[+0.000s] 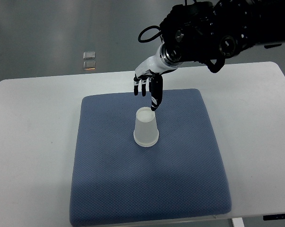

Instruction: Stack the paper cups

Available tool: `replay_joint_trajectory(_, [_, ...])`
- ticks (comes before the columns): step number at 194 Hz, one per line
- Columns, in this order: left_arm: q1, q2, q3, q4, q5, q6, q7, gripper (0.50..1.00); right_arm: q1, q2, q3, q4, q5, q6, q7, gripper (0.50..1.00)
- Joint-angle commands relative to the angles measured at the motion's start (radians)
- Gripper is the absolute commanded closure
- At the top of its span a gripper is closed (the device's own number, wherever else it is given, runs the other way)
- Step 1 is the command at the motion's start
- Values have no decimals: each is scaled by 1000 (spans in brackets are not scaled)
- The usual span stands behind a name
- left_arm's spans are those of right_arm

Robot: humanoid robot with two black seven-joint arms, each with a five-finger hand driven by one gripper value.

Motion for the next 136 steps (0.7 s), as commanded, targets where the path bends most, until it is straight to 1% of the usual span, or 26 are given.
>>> replay_joint_trajectory(1, [0, 0, 0, 0, 0, 0, 0, 500, -38, 0, 2, -1, 0, -45, 1, 675])
replay_joint_trajectory(13, [0, 0, 0, 0, 0, 0, 0, 500, -76, 0, 5, -14, 3, -89, 8, 671])
replay_joint_trajectory(33, [0, 0, 0, 0, 0, 0, 1, 500, -124, -5, 23, -38, 8, -132, 13, 668])
replay_joint_trajectory(45, [0, 0, -1, 0, 0, 0, 0, 500, -164, -54, 63, -54, 13, -152, 13, 664])
replay_joint_trajectory(65, [0, 0, -1, 0, 0, 0, 0, 500, -208, -141, 156, -60, 20, -157, 14, 660])
replay_joint_trajectory(87, [0, 0, -1, 0, 0, 0, 0, 500, -262, -212, 235, -70, 60, -166, 14, 654])
replay_joint_trajectory(109, [0, 0, -1, 0, 0, 0, 0, 500, -363, -272, 339, -115, 145, -235, 18, 644])
replay_joint_trajectory(122, [0, 0, -1, 0, 0, 0, 0, 500, -450, -302, 428, -162, 183, -277, 44, 644])
replay_joint_trajectory(136, [0, 0, -1, 0, 0, 0, 0, 500, -535, -321, 519, -207, 217, -290, 68, 642])
